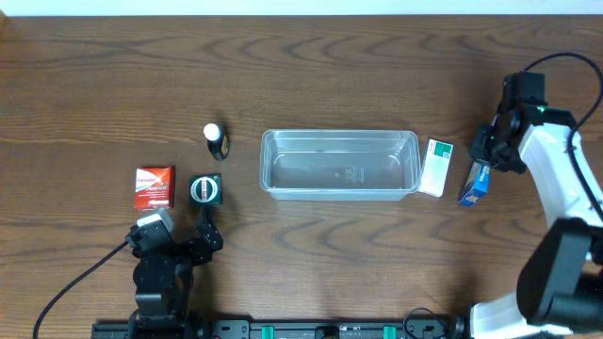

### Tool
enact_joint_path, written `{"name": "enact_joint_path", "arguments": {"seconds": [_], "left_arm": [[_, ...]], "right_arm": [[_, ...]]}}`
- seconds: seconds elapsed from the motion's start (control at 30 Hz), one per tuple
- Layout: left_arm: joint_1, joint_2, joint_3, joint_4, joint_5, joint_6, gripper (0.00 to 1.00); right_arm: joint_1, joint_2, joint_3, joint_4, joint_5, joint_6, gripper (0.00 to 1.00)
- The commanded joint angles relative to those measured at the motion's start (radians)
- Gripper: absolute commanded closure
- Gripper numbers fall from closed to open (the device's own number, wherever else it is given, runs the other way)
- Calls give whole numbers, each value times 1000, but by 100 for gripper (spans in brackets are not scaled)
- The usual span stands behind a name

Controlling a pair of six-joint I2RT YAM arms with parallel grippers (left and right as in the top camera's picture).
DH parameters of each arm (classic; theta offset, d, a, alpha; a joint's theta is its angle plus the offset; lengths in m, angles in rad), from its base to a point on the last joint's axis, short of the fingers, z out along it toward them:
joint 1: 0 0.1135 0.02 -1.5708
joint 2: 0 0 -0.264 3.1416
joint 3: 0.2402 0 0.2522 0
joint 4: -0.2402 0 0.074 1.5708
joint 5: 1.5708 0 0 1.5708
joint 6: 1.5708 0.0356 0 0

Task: Pack container
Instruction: 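Reach right gripper to the blue box and grasp it, then carry the blue box with right gripper over the container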

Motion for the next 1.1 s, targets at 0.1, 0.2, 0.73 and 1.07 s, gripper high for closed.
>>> {"name": "enact_joint_path", "arguments": {"seconds": [0.1,0.2,0.73,1.07], "left_arm": [[-3,-4,-17,-2,-4,-9,2],[-3,-4,-17,-2,-4,-9,2],[-3,-4,-17,-2,-4,-9,2],[-3,-4,-17,-2,-4,-9,2]], "right_arm": [[57,-281,33,-21,-45,-72,92],[109,-395,33,-27,-73,-105,93],[480,-463,32,61,-237,-591,99],[565,-283,32,86,-293,-1147,99]]}}
